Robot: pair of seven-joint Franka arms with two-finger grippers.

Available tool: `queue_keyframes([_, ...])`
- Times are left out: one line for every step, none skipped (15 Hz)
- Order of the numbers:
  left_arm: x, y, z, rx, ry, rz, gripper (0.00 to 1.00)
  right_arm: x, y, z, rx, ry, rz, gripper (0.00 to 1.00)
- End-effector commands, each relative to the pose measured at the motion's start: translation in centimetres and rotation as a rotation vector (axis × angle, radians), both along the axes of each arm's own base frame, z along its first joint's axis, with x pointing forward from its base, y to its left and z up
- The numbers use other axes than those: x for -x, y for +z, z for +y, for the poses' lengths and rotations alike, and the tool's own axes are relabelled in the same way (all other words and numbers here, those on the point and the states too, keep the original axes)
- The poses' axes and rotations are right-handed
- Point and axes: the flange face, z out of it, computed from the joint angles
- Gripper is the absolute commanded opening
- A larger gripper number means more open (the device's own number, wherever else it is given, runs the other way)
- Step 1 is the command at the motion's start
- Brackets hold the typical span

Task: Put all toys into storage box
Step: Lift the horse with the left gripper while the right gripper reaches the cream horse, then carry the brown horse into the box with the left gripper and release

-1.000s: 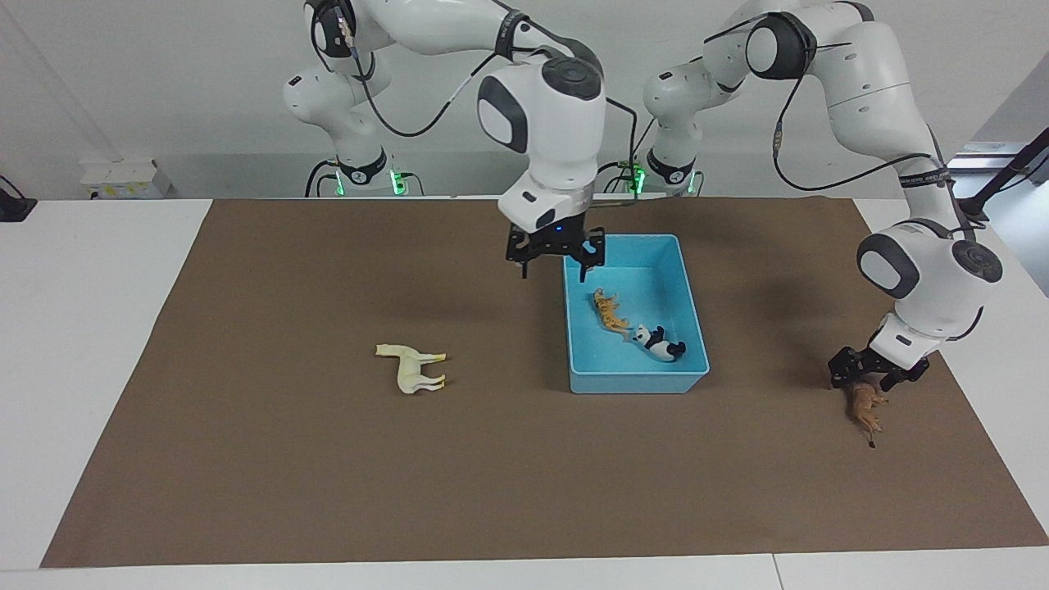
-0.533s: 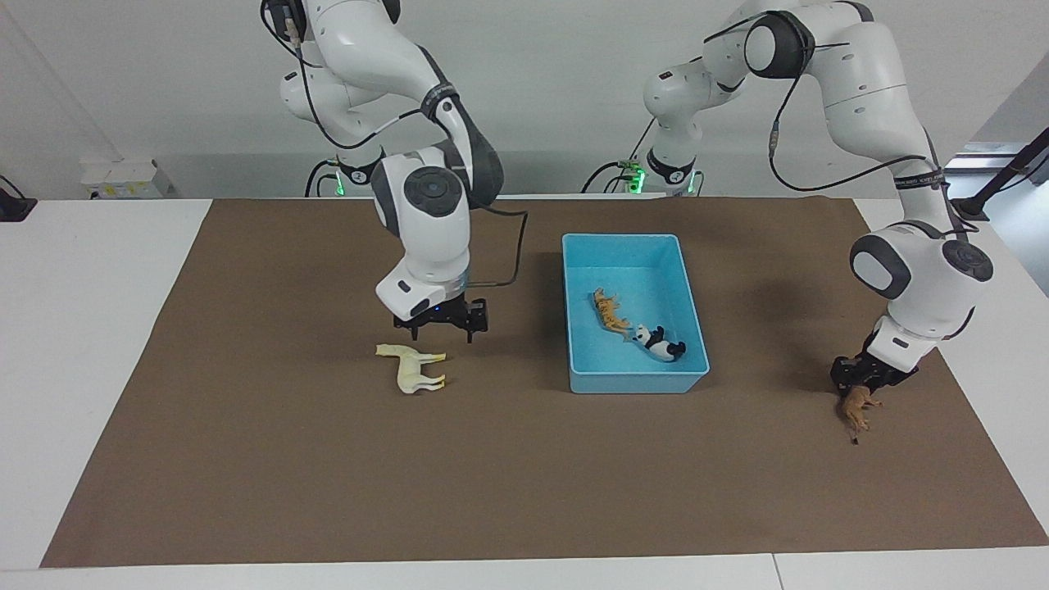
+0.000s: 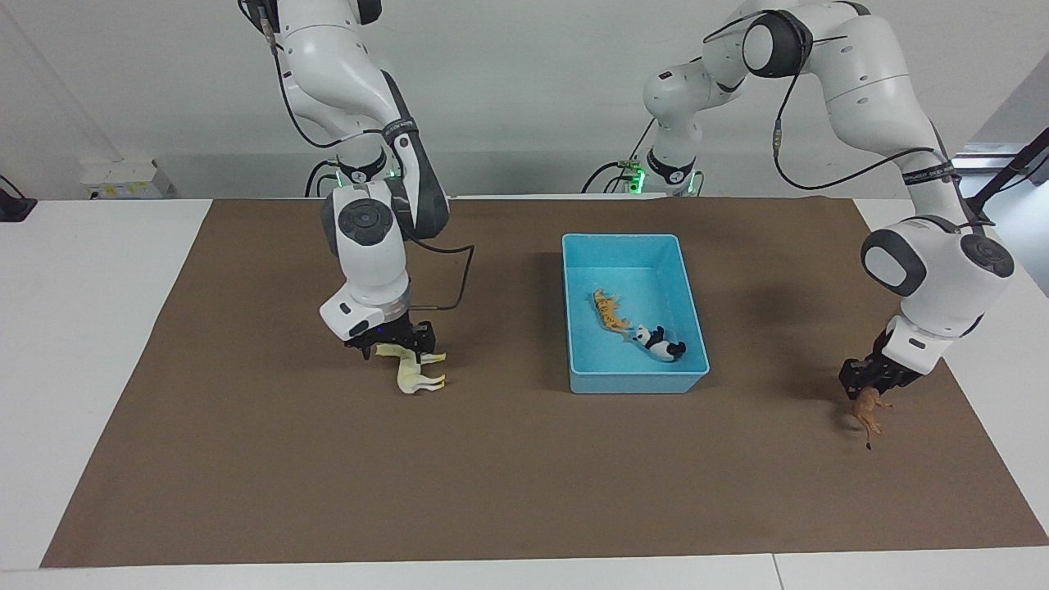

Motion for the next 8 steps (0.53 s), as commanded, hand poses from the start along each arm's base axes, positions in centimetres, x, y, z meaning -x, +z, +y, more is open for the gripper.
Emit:
queue_keyframes([1.2,6.3,-4.4,0.017,0.062,0.009,0.00,0.0,-0.6,0.0,0.001,0.015,-0.021,1.00])
queue_keyframes([1.9,8.2,-6.8,0.022,0.063,0.024,0.00,-0.2,-0.6,-0.3,0.000,0.012,-0.025,1.00])
queue_keyframes([2.5,9.7,-9.3,0.031,0.088,0.036,0.00,-0.3,-0.6,-0.4,0.000,0.012,-0.026,1.00])
queue_keyframes([3.3,11.2,-12.2,0.042,0.127,0.043,0.00,-0.4,-0.8,-0.3,0.000,0.013,-0.026,1.00])
queue_keyframes([4.1,11.7,-15.5,0.048,0.144,0.063,0.00,-0.4,-1.2,-0.1,-0.004,0.020,-0.036,1.00])
queue_keyframes([4.7,12.1,-18.2,0.053,0.160,0.076,0.00,-0.3,-1.5,0.0,-0.003,0.023,-0.035,1.00])
queue_keyframes([5.3,12.2,-20.9,0.059,0.189,0.091,0.00,-0.2,-1.8,0.2,0.000,0.037,-0.027,1.00])
queue_keyframes([6.3,11.7,-23.4,0.057,0.207,0.110,0.00,0.1,-2.4,0.1,0.005,0.070,-0.015,1.00])
